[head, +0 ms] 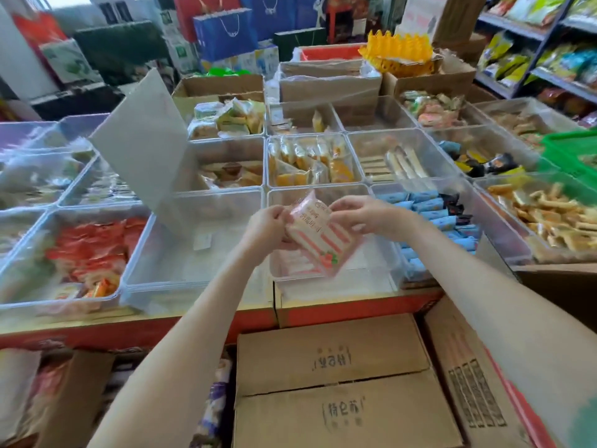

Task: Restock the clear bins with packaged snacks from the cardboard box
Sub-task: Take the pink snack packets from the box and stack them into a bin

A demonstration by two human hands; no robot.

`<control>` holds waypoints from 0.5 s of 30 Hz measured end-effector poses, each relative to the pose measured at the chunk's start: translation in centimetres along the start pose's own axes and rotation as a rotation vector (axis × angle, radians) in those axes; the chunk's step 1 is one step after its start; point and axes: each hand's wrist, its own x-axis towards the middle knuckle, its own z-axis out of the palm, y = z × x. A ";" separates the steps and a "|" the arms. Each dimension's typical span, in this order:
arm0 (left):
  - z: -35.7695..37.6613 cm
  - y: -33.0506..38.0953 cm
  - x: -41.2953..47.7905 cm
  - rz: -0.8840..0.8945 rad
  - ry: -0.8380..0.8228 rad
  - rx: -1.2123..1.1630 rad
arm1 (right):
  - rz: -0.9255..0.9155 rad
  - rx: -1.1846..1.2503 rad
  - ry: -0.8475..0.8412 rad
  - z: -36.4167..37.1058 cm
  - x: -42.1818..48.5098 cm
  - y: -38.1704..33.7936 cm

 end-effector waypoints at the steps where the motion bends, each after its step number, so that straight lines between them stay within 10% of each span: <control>1: -0.1 -0.8 0.8 -0.006 0.034 -0.050 | 0.018 0.012 0.099 0.0 1.5 0.5; 9: 1.6 -6.5 6.0 -0.111 0.080 -0.273 | 0.359 0.408 0.430 2.0 7.9 6.5; 15: 3.3 -9.4 8.2 -0.203 0.020 -0.009 | 0.399 0.574 0.335 3.5 10.1 8.4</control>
